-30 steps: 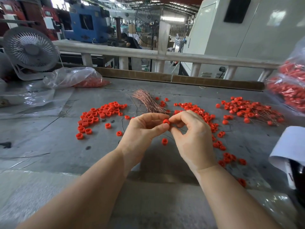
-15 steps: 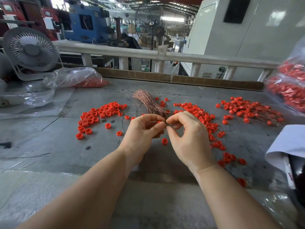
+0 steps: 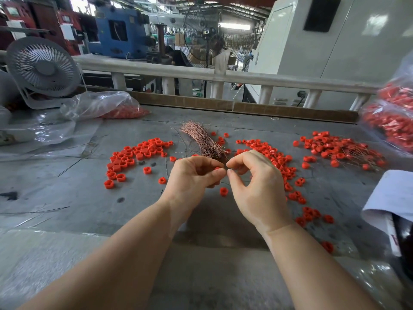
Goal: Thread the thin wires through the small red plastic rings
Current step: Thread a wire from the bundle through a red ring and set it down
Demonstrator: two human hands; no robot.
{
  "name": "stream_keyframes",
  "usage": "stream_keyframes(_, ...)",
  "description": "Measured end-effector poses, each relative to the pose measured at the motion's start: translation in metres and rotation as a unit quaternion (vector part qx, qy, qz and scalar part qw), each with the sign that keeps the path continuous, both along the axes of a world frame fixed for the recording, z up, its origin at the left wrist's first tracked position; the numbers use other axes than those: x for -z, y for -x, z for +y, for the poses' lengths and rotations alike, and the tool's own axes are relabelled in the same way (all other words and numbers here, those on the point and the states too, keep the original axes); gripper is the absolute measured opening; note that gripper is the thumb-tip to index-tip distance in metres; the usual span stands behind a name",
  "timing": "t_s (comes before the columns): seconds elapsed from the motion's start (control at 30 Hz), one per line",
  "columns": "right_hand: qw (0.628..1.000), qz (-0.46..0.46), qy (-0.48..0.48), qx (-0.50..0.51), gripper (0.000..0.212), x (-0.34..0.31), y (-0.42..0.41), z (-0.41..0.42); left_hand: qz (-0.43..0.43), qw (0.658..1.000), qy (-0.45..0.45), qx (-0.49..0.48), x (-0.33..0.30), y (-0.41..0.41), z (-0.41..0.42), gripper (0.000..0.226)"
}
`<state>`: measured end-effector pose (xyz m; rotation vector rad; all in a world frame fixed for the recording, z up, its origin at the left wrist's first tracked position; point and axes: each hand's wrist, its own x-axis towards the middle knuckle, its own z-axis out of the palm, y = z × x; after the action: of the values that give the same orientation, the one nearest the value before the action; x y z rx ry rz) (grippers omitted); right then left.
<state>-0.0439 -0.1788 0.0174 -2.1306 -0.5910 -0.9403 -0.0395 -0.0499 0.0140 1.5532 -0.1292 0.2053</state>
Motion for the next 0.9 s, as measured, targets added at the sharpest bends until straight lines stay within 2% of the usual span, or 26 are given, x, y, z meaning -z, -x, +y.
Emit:
stream_keyframes(0.3,1.000,-0.009,-0.001,0.006,0.011,0.0002,-0.0010,-0.0002,-0.020,0.998,-0.055,-0.027,-0.0006,0.0000,0.0003,0.013)
stream_keyframes(0.47,1.000,-0.009,-0.010,-0.009,0.009,-0.0006,-0.0004,0.0004,0.040,0.998,0.052,0.014,-0.0001,0.0020,-0.0001,0.002)
stream_keyframes(0.63,0.999,0.020,-0.021,-0.041,0.012,0.0000,-0.0014,0.0003,0.056,0.993,0.100,0.040,-0.0003,0.0014,-0.0022,0.019)
stream_keyframes(0.73,0.998,0.033,-0.051,-0.035,0.010,-0.0007,-0.0044,-0.0024,0.073,0.982,0.152,0.084,-0.0042,0.0030,-0.0018,0.019)
stream_keyframes(0.9,0.987,0.093,-0.122,-0.043,0.013,-0.0024,-0.0063,-0.0037,0.063,0.981,0.149,0.103,-0.0073,0.0036,-0.0007,0.031)
